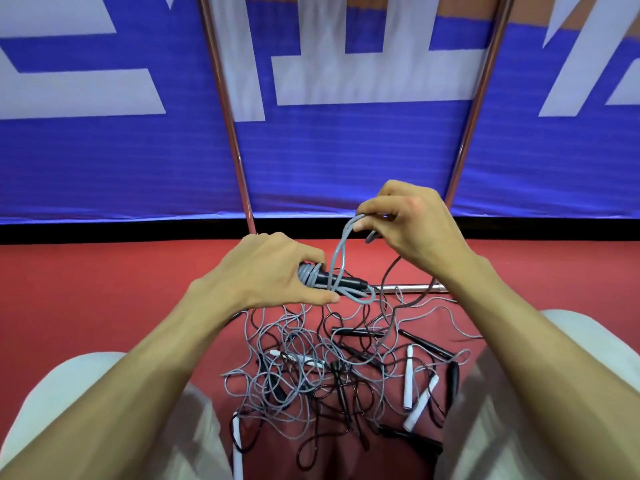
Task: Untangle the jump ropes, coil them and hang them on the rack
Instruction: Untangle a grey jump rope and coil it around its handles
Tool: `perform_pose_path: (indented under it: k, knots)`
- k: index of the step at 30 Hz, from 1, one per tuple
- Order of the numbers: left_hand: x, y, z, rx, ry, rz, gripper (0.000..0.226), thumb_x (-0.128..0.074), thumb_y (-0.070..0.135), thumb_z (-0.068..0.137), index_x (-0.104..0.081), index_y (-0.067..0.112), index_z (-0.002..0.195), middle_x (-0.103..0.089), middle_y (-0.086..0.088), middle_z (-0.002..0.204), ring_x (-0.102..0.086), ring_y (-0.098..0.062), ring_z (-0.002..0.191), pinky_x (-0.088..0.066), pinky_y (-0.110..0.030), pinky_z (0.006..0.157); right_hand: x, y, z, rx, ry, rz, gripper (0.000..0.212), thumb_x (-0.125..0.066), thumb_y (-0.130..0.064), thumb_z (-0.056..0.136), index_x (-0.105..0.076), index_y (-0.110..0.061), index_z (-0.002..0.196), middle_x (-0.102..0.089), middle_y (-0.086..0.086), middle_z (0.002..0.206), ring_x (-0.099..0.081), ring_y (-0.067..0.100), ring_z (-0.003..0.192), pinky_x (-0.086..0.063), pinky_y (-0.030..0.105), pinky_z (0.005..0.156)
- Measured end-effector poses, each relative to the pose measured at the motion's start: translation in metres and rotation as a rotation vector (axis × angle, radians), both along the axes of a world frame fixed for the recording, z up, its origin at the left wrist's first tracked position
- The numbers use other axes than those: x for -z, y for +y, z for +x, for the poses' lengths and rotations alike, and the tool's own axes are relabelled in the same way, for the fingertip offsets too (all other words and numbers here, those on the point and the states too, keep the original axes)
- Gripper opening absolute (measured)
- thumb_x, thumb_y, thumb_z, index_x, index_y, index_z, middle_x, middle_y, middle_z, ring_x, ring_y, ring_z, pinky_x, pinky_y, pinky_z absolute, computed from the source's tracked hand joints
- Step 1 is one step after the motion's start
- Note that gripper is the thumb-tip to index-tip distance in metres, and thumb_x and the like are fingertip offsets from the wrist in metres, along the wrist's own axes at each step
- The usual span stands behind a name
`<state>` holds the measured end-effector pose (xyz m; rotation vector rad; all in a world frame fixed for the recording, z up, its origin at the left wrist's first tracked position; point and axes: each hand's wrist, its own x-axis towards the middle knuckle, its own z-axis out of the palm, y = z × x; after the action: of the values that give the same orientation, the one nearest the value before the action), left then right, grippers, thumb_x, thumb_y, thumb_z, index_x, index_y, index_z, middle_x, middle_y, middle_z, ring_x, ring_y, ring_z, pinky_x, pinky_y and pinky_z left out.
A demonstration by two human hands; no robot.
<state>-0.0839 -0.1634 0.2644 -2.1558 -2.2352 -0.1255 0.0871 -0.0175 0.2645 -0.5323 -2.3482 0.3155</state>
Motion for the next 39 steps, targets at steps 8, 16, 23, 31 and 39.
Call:
perform_pose_path:
  k: [8, 16, 23, 31, 39]
  knots:
    - [-0.009, -0.014, -0.001, 0.083, -0.728, 0.18, 0.024, -0.055, 0.05, 0.074, -0.06, 0.028, 0.083, -0.059, -0.001, 0.064, -0.049, -0.019, 0.054, -0.041, -0.033, 0.052, 0.019, 0.001, -0.015, -0.045, -0.073, -0.062, 0.025, -0.053, -0.04, 0.086, -0.073, -0.026, 0.091, -0.049, -0.007, 0.079, -0.052, 0.016, 0.07, -0.046, 0.034, 0.061]
    - [-0.019, -0.007, -0.002, -0.182, -1.395, 0.437, 0.034, -0.051, 0.02, 0.097, -0.06, 0.042, 0.12, -0.062, -0.013, 0.065, -0.051, -0.026, 0.045, -0.039, -0.025, 0.041, 0.032, -0.013, -0.028, -0.054, -0.194, -0.478, 0.006, -0.079, -0.018, 0.074, -0.073, -0.017, 0.073, -0.065, -0.006, 0.062, -0.054, 0.004, 0.056, -0.038, 0.013, 0.055]
    - [-0.003, 0.0, -0.02, -0.396, -1.275, 0.499, 0.019, -0.064, 0.036, 0.091, -0.063, 0.026, 0.107, -0.067, -0.008, 0.072, -0.063, -0.026, 0.051, -0.043, -0.027, 0.045, 0.031, -0.025, -0.026, -0.116, -0.239, -0.59, 0.023, -0.076, -0.01, 0.078, -0.058, -0.023, 0.075, -0.062, -0.007, 0.08, -0.051, -0.002, 0.045, -0.04, 0.012, 0.05]
    - [0.018, 0.006, -0.034, -0.414, -0.472, 0.414, 0.033, -0.065, 0.049, 0.088, -0.055, 0.03, 0.113, -0.058, 0.004, 0.075, -0.056, -0.026, 0.075, -0.039, -0.035, 0.066, 0.026, -0.033, -0.02, -0.14, -0.502, -0.584, 0.027, -0.067, -0.008, 0.085, -0.063, -0.022, 0.109, -0.067, -0.01, 0.101, -0.06, 0.0, 0.081, -0.043, 0.004, 0.066]
    - [0.031, 0.012, -0.027, -0.339, -0.253, 0.163, 0.036, -0.062, 0.045, 0.091, -0.042, 0.029, 0.116, -0.057, 0.001, 0.103, -0.057, -0.031, 0.089, -0.039, -0.036, 0.07, 0.01, -0.048, -0.01, -0.234, -0.667, -0.03, 0.014, -0.047, -0.029, 0.098, -0.052, -0.019, 0.09, -0.053, -0.007, 0.082, -0.054, 0.025, 0.081, -0.043, 0.037, 0.066]
